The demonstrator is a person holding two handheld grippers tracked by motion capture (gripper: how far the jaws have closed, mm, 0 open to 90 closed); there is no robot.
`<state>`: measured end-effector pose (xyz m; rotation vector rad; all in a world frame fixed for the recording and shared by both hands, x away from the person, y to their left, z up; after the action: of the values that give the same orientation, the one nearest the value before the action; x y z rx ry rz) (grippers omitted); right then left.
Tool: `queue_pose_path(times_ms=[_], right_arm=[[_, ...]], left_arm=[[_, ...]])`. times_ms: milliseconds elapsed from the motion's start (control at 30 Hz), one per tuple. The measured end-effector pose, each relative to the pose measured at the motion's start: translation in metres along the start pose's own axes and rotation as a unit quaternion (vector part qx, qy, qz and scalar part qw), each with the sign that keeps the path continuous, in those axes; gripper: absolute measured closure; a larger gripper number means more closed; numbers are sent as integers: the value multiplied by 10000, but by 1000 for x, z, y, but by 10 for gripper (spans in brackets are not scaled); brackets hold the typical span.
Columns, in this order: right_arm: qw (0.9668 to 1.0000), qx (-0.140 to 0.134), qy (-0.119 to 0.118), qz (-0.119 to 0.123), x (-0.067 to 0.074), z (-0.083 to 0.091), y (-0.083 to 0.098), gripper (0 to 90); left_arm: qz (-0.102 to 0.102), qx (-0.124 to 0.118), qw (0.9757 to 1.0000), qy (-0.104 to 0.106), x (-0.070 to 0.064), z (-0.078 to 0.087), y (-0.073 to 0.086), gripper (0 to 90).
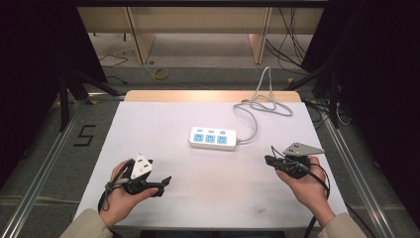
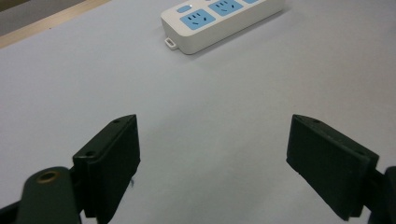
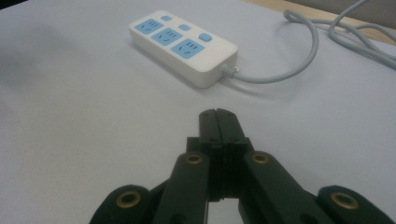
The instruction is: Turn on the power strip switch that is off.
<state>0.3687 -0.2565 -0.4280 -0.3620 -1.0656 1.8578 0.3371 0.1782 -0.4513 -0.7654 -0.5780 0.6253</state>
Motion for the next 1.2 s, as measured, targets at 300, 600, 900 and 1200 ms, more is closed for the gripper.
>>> queue_pose_path(times_ms=[300, 600, 900, 1200], right_arm=[[10000, -2, -35, -6, 1, -9, -11, 900], [9999, 15, -128, 103, 8, -17, -23, 900], [9997, 100, -154, 130, 6, -26, -32, 900], [9997, 176, -126, 109, 2, -33, -36, 900]], left_arm=[[71, 40, 10000, 18, -1, -2, 0, 172], [70, 26, 10000, 19, 1, 0, 0, 172], [59, 14, 10000, 4, 1, 0, 1, 172], [25, 17, 10000, -16, 0, 0, 1, 172]])
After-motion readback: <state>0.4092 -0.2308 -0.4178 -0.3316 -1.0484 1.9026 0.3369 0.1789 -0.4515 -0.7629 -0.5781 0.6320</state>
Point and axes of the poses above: each handheld gripper's, and its own axes: z roughly backward along the jaws, y roughly out of its underside, x roughly to its left, the point moved 1 cm from there along -z, roughly forward along the jaws, and after that the axes turned 11 degrees about -z, right-handed, at the moved point
